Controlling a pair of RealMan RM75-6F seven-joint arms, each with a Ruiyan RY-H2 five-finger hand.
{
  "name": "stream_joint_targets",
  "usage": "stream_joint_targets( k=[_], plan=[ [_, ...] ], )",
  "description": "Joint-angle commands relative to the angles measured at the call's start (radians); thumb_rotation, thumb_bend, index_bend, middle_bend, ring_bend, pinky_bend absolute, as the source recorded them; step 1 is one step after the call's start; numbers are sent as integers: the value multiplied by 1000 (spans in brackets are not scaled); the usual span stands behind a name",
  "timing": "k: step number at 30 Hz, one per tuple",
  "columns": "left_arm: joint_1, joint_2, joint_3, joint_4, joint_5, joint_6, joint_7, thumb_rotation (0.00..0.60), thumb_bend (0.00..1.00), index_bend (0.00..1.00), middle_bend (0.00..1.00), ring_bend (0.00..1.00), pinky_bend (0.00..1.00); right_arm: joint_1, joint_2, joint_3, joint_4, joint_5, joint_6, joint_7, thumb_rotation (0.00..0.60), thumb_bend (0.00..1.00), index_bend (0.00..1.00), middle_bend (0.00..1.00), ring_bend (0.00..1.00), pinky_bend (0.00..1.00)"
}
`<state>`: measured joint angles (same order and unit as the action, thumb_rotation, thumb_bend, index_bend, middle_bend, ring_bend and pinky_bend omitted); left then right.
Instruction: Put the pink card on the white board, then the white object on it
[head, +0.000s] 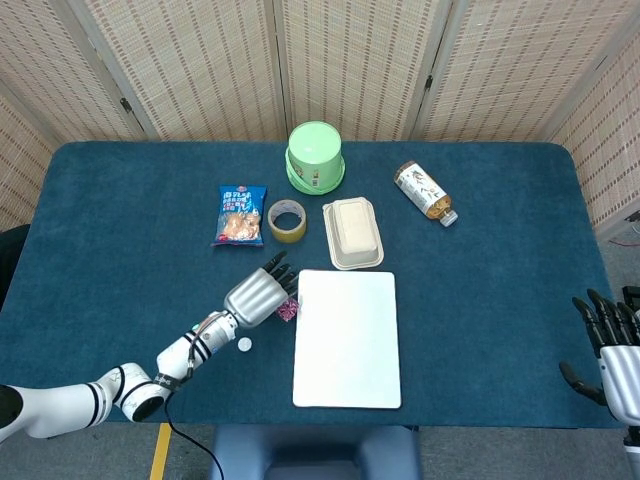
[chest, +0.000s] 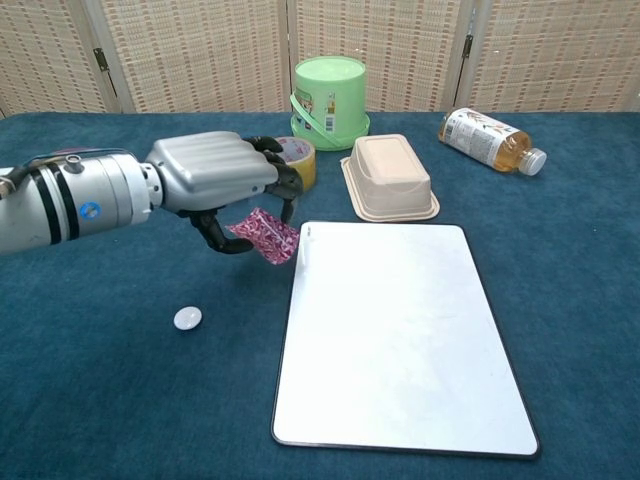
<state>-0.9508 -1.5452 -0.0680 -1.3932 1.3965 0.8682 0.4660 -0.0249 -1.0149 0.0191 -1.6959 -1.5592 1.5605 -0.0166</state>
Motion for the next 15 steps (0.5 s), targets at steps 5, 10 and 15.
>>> stream_joint_targets(
  k=[5,10,15],
  plan=[
    [-14,-14,28,-77,55,3,67,600,394,375,215,179,4,4,-4,3,3,2,-4,2,600,285,0,14,10,0],
    [-19,-31,36,-109,73,-3,100,600,394,371,215,178,4,6,-6,4,9,2,-7,6,600,285,0,14,13,0],
    [-25,-53,41,-127,86,-13,124,600,394,366,215,177,3,6,-9,5,14,7,-10,11,600,285,0,13,12,0]
  ],
)
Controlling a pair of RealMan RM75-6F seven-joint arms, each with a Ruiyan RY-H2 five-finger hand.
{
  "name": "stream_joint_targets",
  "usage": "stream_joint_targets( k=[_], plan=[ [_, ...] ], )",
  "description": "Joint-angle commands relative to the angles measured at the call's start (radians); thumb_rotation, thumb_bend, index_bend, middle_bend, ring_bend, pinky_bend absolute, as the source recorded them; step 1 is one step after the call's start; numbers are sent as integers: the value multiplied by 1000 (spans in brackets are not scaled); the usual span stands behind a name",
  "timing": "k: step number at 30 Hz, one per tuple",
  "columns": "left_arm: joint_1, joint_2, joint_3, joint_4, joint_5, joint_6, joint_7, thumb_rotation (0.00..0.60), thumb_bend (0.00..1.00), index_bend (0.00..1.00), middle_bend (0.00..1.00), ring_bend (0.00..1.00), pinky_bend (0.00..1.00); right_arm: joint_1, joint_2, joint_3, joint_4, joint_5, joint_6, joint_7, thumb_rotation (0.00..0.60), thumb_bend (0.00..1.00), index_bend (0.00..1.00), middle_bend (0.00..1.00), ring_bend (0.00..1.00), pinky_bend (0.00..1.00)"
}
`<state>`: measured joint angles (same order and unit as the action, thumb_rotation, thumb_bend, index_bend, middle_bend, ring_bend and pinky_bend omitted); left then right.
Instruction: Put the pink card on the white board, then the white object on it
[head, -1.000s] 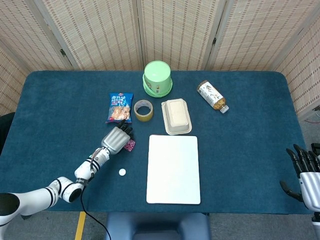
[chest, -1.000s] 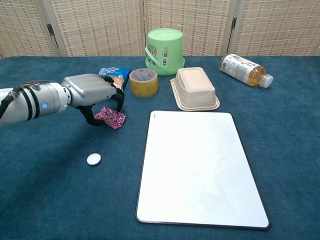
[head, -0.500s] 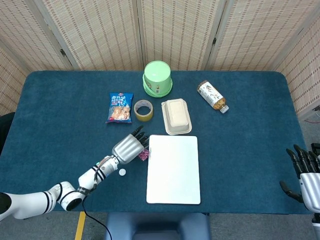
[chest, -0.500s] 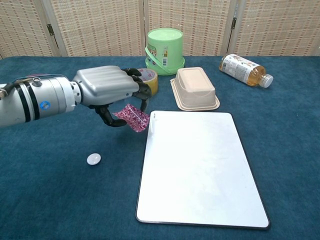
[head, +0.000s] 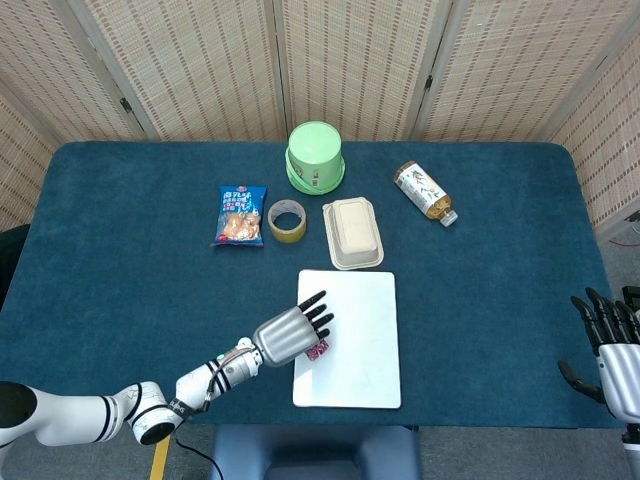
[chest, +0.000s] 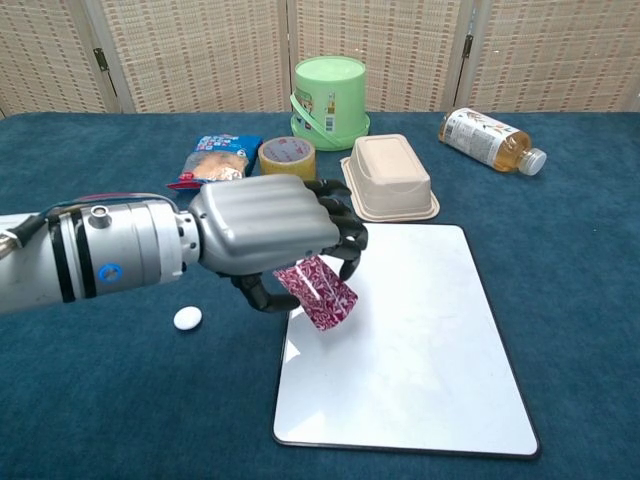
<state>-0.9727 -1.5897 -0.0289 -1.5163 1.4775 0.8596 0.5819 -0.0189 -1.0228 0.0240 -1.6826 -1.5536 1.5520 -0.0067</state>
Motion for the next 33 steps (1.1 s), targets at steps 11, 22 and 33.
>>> stream_joint_targets(
  k=[11,22,33],
  plan=[
    [-24,-82,-14,17,-13,-41,49,600,394,350,215,169,3,-1,-2,1,6,8,-4,4,600,285,0,13,10,0],
    [-9,-76,-24,3,-81,-40,87,600,381,175,186,127,0,-5,1,4,2,13,2,2,600,285,0,13,9,0],
    [74,53,24,7,-3,72,-54,600,384,339,186,136,0,0,0,5,-9,7,-1,-11,600,285,0,14,9,0]
  ],
)
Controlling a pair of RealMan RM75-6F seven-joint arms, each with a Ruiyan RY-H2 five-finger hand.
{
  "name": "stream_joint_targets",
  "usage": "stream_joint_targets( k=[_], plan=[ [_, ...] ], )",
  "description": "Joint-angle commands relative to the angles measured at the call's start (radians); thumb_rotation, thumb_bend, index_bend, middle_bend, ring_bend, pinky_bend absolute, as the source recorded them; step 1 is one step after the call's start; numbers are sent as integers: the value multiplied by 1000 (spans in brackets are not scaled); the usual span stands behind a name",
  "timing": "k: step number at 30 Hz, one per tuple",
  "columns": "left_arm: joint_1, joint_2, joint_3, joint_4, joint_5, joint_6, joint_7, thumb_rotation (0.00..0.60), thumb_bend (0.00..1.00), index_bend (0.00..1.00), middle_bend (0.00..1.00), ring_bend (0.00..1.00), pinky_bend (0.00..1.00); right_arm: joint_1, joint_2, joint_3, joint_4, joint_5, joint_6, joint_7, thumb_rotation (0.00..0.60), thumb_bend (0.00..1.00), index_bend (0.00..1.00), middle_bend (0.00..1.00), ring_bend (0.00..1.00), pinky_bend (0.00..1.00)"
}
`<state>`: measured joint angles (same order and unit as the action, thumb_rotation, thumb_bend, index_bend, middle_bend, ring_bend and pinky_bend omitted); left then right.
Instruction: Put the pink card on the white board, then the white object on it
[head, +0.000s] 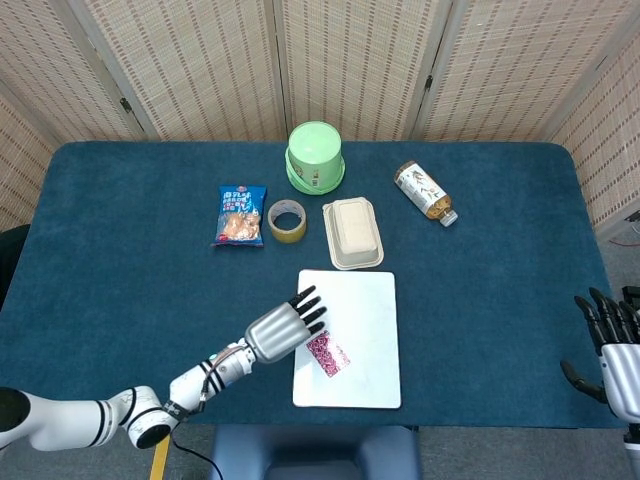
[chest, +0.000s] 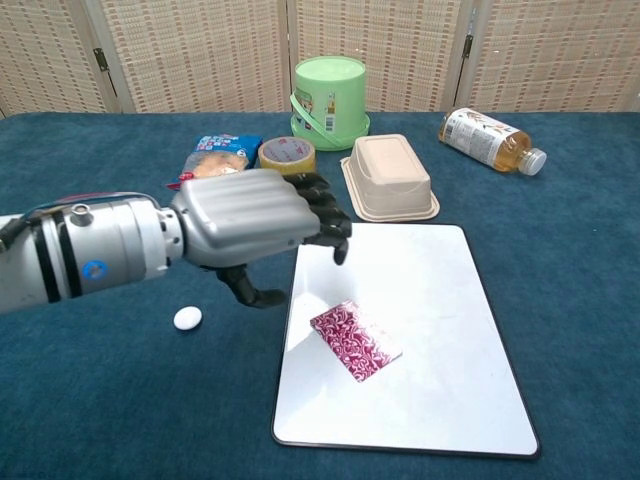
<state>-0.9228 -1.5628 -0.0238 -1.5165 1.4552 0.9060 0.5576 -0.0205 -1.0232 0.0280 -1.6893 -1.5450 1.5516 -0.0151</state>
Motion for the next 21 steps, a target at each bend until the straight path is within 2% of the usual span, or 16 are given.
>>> stream_joint_targets(
  k=[1,10,21],
  plan=[
    [33,34,25,11,27,36,-41,600,384,344,186,138,0,2,0,1,-3,-3,0,-3,600,285,0,14,10,0],
    [115,81,98,64,81,95,-128,600,385,375,185,146,0,11,-2,0,-17,-21,-2,-16,600,285,0,14,9,0],
    [167,78,123,105,103,106,-172,600,382,411,186,147,0,1,-1,-6,-22,-38,19,-16,600,286,0,13,9,0]
  ],
)
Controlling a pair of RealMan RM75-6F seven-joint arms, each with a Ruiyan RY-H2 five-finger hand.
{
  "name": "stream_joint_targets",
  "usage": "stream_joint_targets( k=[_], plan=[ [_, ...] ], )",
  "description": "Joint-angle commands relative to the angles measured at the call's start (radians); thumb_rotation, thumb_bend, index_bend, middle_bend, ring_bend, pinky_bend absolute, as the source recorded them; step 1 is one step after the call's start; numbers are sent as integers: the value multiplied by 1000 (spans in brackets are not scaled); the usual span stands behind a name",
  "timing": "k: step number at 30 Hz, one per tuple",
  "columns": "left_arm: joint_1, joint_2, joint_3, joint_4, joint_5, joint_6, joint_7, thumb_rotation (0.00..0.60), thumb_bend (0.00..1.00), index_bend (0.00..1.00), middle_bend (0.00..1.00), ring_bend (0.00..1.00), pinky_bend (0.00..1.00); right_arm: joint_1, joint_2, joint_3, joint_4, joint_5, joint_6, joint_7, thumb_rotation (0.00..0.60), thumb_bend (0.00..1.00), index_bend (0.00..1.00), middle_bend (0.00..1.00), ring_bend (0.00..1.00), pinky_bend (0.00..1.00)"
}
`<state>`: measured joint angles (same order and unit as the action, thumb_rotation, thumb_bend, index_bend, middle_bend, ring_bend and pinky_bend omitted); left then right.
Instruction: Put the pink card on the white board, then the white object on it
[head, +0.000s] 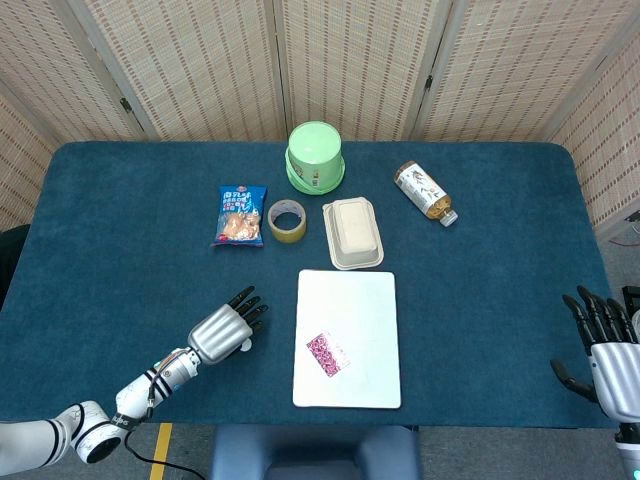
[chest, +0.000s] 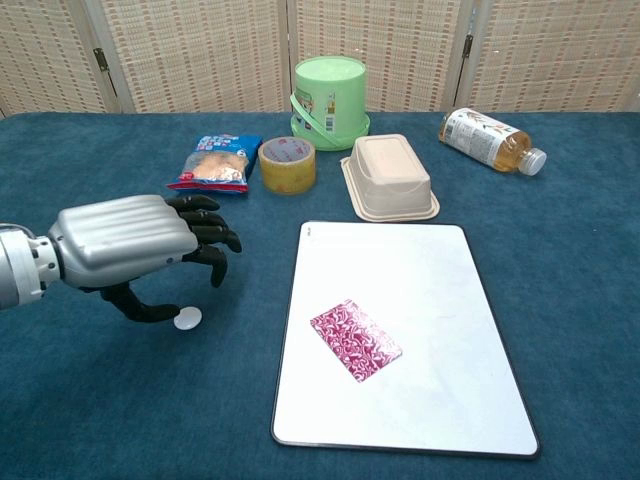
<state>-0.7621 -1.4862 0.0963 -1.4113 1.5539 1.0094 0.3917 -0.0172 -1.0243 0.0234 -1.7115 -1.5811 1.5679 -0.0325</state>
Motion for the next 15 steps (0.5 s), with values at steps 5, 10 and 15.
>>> stream_joint_targets(
  k=[5,10,15],
  plan=[
    [21,3,8,2,17,5,-16,600,355,419,186,147,0,-6,-1,-3,3,-4,10,5,600,285,0,13,8,0],
    [27,-13,-2,20,10,-7,-21,600,354,442,186,152,0,-7,0,-3,4,-8,13,7,600,285,0,13,9,0],
    [32,-23,-6,34,8,-20,-20,600,354,447,186,154,0,-6,0,-2,4,-6,10,8,600,285,0,13,8,0]
  ],
)
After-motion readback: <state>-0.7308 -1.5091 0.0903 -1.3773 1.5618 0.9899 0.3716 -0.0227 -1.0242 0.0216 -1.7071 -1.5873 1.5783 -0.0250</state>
